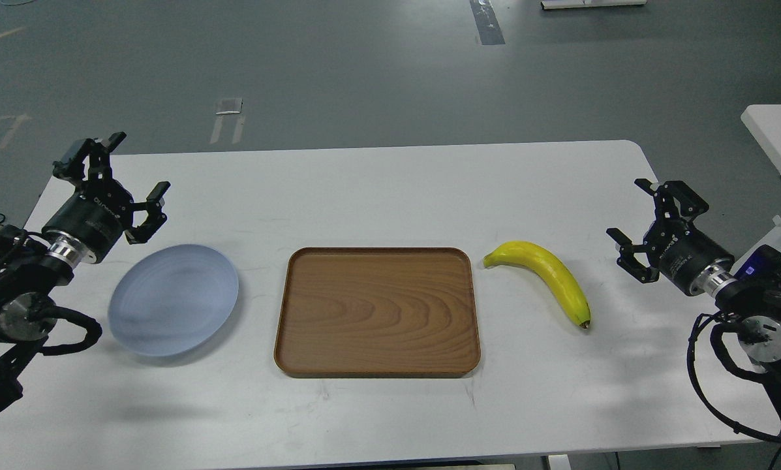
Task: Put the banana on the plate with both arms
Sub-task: 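Raise the left gripper and move it toward the light blue plate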
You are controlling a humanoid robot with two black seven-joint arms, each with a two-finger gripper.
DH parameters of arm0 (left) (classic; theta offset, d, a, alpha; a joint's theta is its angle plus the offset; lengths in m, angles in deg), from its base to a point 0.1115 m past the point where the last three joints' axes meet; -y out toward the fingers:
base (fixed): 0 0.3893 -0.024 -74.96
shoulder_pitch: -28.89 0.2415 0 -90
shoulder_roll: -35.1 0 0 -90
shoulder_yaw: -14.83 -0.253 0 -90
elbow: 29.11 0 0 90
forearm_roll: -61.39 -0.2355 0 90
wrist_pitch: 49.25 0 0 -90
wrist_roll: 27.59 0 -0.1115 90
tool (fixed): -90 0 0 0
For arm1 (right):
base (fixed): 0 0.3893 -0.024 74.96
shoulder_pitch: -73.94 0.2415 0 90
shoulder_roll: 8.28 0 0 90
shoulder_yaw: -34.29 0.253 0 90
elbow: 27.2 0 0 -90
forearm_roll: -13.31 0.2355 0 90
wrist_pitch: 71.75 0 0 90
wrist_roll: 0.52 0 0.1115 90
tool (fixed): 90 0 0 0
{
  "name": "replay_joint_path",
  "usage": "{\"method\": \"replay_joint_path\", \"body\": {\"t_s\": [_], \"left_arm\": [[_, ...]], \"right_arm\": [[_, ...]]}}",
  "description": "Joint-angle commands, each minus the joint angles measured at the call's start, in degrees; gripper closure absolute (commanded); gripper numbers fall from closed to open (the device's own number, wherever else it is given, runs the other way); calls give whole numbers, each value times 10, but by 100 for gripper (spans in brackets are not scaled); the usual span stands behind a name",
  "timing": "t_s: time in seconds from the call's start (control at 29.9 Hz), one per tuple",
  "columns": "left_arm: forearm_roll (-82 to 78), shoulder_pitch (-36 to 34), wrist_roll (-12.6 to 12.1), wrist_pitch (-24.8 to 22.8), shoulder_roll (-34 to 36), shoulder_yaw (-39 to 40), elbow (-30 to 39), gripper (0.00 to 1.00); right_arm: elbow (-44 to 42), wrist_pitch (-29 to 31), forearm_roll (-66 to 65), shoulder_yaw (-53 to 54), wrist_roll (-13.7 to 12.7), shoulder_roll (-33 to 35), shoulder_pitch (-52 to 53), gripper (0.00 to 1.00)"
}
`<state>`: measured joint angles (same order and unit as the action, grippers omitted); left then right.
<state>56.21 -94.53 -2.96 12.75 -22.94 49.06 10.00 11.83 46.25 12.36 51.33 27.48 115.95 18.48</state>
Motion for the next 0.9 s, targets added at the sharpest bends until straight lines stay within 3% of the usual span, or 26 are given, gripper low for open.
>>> {"method": "replay_joint_path", "body": {"t_s": [0.0,0.3,0.47,0.57,0.74,0.87], "left_arm": [[-1,2,1,0,-1,0,0,0],[-4,-3,-4,0,2,-6,-2,0],[-11,-9,1,0,1,-7,-38,0],[-40,-29,28,0,4,-6,-33,0],[-177,-58,34,0,56,-7,30,0],[-355,-73,34,0,113,-4,127,0]], "right_arm": [[0,0,0,0,0,0,4,0],[0,0,1,0,0,1,13,0],[1,0,1,0,0,1,15,0],[2,0,0,0,0,1,16,0],[2,0,0,0,0,1,19,0],[0,0,1,-1,0,5,27,0]]}}
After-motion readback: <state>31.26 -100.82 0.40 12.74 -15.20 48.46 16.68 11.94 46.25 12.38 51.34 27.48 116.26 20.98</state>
